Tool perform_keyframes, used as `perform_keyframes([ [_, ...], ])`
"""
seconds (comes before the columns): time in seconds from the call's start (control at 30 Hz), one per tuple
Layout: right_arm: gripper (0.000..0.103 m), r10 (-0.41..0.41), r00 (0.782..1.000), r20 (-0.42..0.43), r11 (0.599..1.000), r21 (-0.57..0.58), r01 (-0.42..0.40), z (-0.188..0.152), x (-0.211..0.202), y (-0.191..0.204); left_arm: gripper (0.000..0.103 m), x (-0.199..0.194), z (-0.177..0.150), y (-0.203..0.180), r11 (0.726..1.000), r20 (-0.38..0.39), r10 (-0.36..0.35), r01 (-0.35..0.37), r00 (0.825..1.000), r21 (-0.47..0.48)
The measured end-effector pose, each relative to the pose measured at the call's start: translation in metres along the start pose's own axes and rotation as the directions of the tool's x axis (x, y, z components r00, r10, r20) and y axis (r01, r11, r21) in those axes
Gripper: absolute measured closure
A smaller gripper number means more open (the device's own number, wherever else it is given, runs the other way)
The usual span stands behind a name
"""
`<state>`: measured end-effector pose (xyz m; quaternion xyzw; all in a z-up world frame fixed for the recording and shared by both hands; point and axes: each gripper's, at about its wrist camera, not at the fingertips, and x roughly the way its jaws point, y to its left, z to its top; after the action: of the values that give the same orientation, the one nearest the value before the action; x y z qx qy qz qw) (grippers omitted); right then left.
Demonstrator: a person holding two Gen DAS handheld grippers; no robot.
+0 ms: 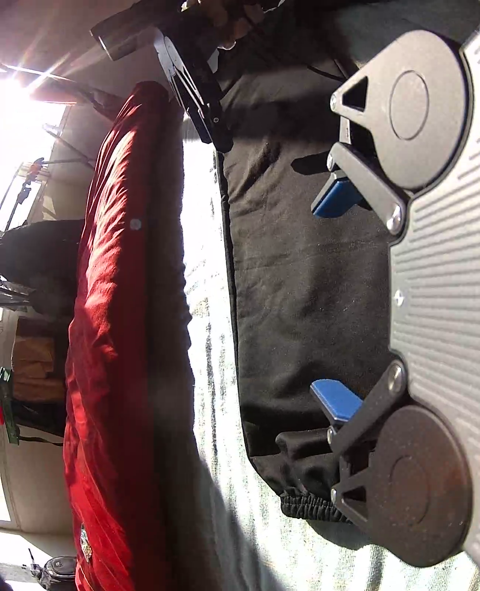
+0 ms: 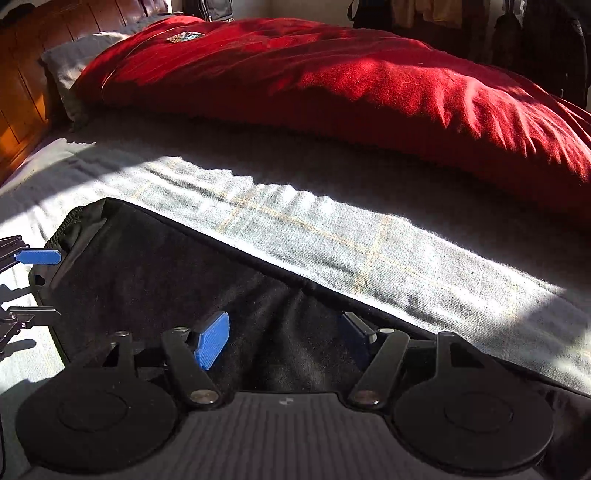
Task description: Fold clothes
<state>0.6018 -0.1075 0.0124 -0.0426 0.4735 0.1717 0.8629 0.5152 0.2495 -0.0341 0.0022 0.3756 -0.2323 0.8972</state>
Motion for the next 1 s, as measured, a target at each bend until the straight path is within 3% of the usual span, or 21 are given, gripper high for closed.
perform_keyframes([
  [0.13,0.027,-0.051,0.997,-0.056,0.993,0.104,0.056,-0.021,0.017,-0.027,0.008,0.037,0.006,0.007,0.999,-0.04,0.043,-0.043,0.998,0.006],
  [0.23,0.027,-0.072,0.995,-0.072,0.982,0.171,0.083,-0.03,0.037,-0.048,0.009,0.051,0.0,0.026,0.992,-0.073,0.123,-0.125,0.99,-0.025],
  [0.37,0.02,-0.124,0.992,-0.013,0.978,0.17,0.125,-0.018,0.047,-0.055,0.009,0.046,-0.002,0.046,0.977,-0.063,0.197,-0.201,0.978,-0.068],
  [0.47,0.015,-0.148,0.989,-0.022,0.975,0.167,0.15,-0.007,0.051,-0.055,0.009,0.035,-0.001,0.047,0.97,-0.068,0.218,-0.224,0.974,-0.097],
  [0.57,0.015,-0.15,0.989,-0.001,0.979,0.141,0.148,-0.007,0.024,-0.043,0.009,0.011,-0.007,0.026,0.982,-0.029,0.182,-0.183,0.983,-0.041],
  [0.63,0.013,-0.14,0.99,0.03,0.98,0.147,0.135,-0.017,-0.003,-0.038,0.008,0.001,-0.013,0.014,0.989,-0.021,0.148,-0.148,0.989,-0.002],
  [0.7,0.002,-0.14,0.989,0.046,0.977,0.17,0.131,-0.031,-0.025,-0.038,0.008,-0.001,-0.021,0.006,0.989,-0.045,0.144,-0.142,0.989,0.037],
  [0.9,0.0,-0.161,0.983,-0.083,0.918,0.354,0.18,-0.107,-0.035,-0.049,0.008,-0.001,-0.042,0.008,0.983,-0.107,0.184,-0.181,0.977,0.038],
  [1.0,0.0,-0.149,0.984,-0.103,0.929,0.328,0.175,-0.132,-0.043,-0.04,0.008,-0.013,-0.042,0.005,0.978,-0.121,0.211,-0.209,0.97,0.027],
])
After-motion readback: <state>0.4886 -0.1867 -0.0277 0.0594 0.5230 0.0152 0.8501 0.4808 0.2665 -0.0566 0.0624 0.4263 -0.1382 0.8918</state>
